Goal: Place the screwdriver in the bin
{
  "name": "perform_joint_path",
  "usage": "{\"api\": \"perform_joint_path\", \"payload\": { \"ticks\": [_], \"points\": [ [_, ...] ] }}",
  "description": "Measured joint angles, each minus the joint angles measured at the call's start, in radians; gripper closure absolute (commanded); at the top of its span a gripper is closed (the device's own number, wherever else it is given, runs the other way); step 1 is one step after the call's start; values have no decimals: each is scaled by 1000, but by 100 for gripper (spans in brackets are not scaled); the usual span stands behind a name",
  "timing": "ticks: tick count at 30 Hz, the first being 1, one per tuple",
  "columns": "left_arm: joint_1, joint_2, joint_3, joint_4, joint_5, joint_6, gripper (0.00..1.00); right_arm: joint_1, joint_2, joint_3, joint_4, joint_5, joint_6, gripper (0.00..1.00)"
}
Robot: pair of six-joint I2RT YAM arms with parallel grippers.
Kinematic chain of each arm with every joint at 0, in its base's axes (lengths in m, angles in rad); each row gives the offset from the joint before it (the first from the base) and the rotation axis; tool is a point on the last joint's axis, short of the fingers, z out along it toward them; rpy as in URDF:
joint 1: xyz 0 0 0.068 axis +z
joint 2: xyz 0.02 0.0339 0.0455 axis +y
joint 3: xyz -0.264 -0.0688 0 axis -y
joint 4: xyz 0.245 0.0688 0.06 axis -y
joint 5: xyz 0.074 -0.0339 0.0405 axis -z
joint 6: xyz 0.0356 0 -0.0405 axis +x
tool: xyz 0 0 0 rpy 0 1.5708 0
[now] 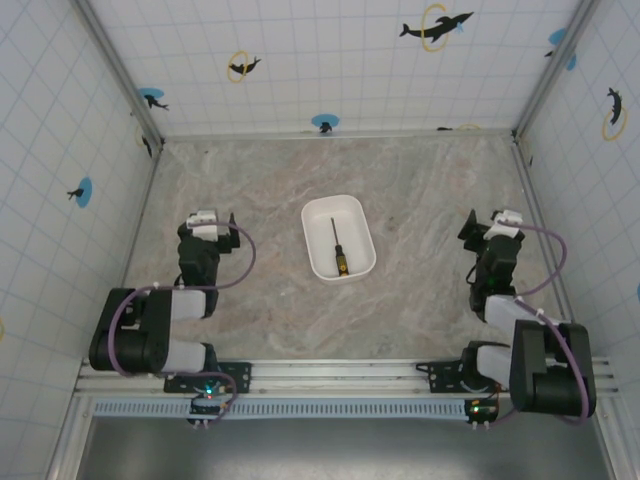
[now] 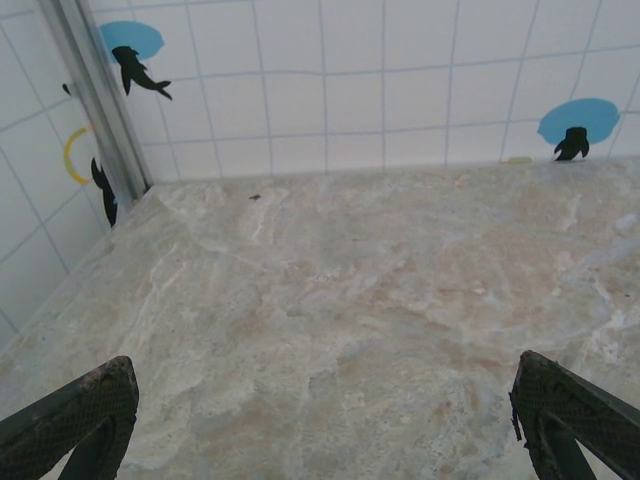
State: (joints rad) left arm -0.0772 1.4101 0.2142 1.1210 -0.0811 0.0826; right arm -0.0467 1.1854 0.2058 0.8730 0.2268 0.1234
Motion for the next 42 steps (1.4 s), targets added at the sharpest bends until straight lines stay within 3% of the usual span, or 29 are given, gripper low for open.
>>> {"api": "perform_joint_path", "payload": {
  "ticks": [13, 24, 42],
  "points": [
    [13, 85, -10, 100, -13, -1, 3, 111, 282, 51, 110, 71, -49, 9],
    [64, 92, 19, 72, 17, -19, 2, 97, 283, 80, 110, 90, -43, 1],
    [67, 92, 19, 54, 45, -31, 2, 91, 283, 80, 110, 89, -45, 1]
  ]
}}
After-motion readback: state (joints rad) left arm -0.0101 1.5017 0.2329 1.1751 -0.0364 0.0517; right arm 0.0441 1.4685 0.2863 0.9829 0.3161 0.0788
